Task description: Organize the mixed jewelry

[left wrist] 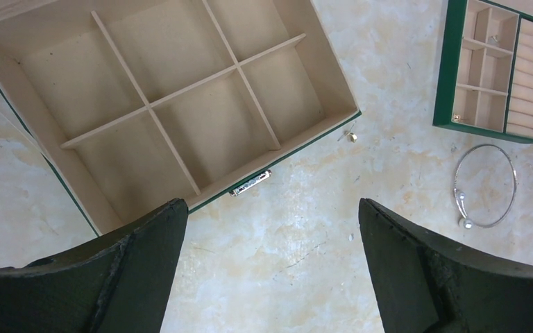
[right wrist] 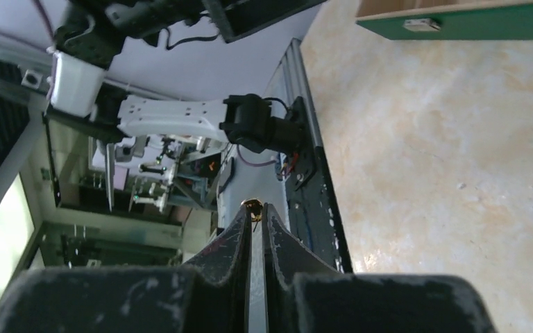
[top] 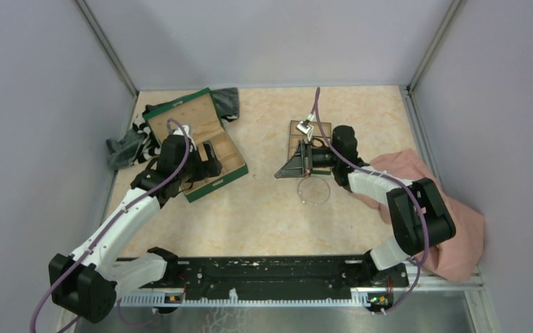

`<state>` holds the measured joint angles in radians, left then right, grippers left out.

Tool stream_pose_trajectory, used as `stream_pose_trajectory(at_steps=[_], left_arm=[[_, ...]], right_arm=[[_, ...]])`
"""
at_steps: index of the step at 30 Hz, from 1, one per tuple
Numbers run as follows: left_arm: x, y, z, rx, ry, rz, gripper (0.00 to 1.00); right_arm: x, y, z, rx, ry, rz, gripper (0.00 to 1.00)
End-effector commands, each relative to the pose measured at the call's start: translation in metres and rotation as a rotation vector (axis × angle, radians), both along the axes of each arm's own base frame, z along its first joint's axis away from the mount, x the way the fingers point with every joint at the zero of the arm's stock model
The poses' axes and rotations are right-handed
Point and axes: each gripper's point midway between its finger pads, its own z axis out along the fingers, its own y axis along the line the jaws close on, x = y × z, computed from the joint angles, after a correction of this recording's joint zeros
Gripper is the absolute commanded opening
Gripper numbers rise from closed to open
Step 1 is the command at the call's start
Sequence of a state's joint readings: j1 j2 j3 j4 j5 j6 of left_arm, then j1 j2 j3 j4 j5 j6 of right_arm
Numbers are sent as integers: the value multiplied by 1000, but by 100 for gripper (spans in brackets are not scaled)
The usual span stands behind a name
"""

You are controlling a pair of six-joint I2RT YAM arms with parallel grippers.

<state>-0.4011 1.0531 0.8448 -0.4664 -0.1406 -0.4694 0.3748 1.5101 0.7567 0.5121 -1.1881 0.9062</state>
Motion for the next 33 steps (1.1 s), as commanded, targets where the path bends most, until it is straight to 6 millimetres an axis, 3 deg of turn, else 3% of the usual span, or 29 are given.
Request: stream_pose_trajectory(at_steps=[1,4,9,12,17,22,25,27,30,31,33], left_arm=[[4,-8,12,-11,-41,-61,99],[-4,-31,21,-64,-33,-202,99],[-18,-56,44,-154,-60,-357,99],[-22,-57,47,-151,-79,-389,99],[-21,-49,35,-95,-46,-369,99],[-22,-44,36,-81,-47,-357,99],[-24,-42,35,-67,-39,-355,99],[-25,-41,34,-61,-32,-359,99],[-26,-43,32,-63,-18,-371,99],[-25,-44,31,-64,-16,-373,99],[-25,-46,29,-74,-5,-375,99]], right_arm=[[-20,-6,57,190,-133,107,2],[-31,-10,74,287,-146,156,2],[-17,-5,70,294,-127,149,1],[-9,-2,73,302,-126,143,1],[13,4,68,310,-72,105,0],[54,13,35,214,12,-16,0],[92,15,-6,-27,10,-177,0],[114,2,-34,-268,-40,-284,0],[133,-20,-57,-462,-39,-396,0],[134,-30,-73,-551,-2,-424,0],[142,-42,-86,-664,9,-448,0]])
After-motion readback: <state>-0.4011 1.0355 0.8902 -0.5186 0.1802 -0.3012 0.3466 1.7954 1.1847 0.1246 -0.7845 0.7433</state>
